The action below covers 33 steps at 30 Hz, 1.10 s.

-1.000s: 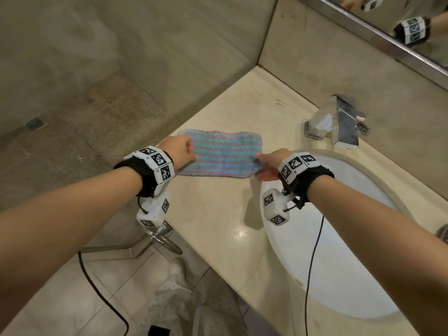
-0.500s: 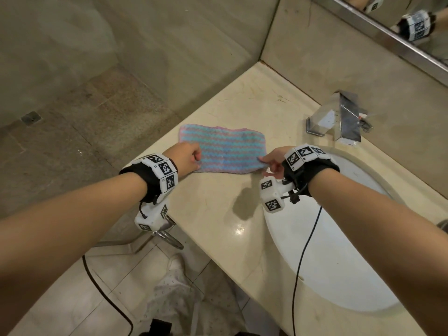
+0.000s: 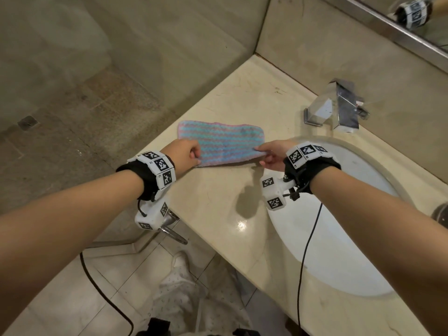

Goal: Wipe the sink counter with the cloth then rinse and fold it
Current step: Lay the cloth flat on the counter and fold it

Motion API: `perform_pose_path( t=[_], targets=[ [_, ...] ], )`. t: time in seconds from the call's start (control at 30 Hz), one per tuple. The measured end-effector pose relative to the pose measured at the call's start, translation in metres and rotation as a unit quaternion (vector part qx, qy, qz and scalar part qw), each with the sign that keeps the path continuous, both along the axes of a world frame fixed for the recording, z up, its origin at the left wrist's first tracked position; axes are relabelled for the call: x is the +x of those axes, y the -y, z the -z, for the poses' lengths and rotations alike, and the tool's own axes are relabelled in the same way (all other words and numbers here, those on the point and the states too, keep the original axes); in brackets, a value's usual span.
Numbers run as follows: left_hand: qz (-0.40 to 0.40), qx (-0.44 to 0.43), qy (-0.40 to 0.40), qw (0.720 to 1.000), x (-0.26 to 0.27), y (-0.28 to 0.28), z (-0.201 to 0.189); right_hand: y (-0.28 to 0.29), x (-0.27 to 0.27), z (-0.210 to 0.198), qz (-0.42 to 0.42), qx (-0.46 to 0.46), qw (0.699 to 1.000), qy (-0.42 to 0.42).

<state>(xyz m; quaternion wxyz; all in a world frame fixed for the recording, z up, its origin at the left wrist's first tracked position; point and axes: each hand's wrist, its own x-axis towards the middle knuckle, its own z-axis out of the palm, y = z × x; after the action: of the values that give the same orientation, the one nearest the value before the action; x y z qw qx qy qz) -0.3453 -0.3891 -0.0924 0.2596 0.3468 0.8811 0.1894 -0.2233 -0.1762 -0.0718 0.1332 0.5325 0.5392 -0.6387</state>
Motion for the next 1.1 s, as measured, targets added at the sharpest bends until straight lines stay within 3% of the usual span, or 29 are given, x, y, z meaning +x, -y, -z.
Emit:
perform_pose_path(
  t=[0.13, 0.27, 0.33, 0.43, 0.53, 0.73, 0.83, 0.9, 1.0, 1.1],
  targets=[
    [-0.036, 0.046, -0.044, 0.997, -0.005, 0.006, -0.002, 0.007, -0.014, -0.009, 0.014, 0.04, 0.998, -0.05],
    [-0.129, 0.074, -0.011, 0.989, -0.014, 0.015, -0.004, 0.04, -0.038, -0.033, -0.067, 0.1, 0.985, -0.127],
    [-0.199, 0.12, 0.062, 0.971, -0.018, 0.019, -0.003, 0.065, -0.049, -0.036, -0.134, 0.12, 0.973, -0.147],
    [-0.285, 0.198, 0.231, 0.909, -0.019, 0.022, -0.002, 0.099, -0.063, -0.024, -0.301, 0.166, 0.929, -0.135],
    [-0.311, 0.193, 0.267, 0.892, -0.017, 0.023, 0.0, 0.112, -0.068, -0.01, -0.397, 0.206, 0.89, -0.093],
    [-0.282, 0.152, 0.172, 0.932, -0.015, 0.023, 0.014, 0.087, -0.063, -0.001, -0.253, 0.304, 0.914, -0.089],
    [-0.262, 0.115, 0.018, 0.958, -0.014, 0.018, 0.01, 0.073, -0.056, 0.002, -0.25, 0.327, 0.909, -0.058],
    [-0.197, 0.121, -0.057, 0.971, -0.014, 0.012, 0.007, 0.069, -0.053, 0.005, -0.255, 0.324, 0.909, -0.055],
    [-0.084, 0.093, -0.07, 0.99, -0.01, 0.004, 0.009, 0.073, -0.052, 0.009, -0.267, 0.309, 0.91, -0.074],
    [-0.061, 0.049, -0.096, 0.992, -0.014, 0.002, 0.016, 0.077, -0.052, 0.01, -0.293, 0.318, 0.899, -0.076]
  ],
)
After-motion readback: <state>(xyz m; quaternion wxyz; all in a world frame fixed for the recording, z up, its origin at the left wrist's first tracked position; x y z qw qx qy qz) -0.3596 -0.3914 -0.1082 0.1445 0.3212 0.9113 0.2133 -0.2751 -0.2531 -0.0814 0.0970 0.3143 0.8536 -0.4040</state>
